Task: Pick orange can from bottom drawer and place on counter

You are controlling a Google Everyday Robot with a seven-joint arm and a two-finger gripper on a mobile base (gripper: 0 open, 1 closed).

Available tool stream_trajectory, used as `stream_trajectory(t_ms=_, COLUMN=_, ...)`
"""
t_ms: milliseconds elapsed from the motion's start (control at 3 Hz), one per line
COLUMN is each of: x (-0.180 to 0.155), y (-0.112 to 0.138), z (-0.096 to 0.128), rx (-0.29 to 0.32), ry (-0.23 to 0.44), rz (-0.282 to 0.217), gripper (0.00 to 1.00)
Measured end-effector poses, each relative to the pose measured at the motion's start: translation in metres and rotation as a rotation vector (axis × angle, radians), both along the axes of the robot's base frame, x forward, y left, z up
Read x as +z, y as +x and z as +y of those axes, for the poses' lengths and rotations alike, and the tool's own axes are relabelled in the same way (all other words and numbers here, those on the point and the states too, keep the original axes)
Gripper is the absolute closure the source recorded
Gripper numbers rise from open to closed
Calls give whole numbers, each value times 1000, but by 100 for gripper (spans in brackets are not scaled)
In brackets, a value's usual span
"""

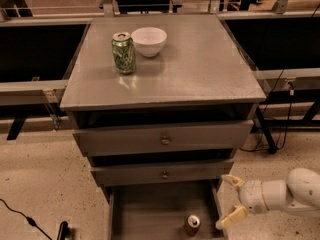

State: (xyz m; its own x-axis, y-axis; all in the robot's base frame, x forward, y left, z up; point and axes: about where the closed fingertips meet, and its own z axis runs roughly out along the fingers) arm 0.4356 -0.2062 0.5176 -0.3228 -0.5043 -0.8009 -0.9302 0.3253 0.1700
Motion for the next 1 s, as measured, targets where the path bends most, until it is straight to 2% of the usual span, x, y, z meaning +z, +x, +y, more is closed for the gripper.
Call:
stream_trajectory(t_ms=333, x=-46, y=7, z=10, rx=44, ry=-1, rz=-158, gripper=0)
stream_trajectory(t_ms=667, x=-54, y=0, z=22, rx=145, ry=-21, rz=-258, gripper=0)
stream_trajectory(t_ms=1000, x=-49, y=1, z=22, rx=167, ry=-34, rz=-281, gripper=0)
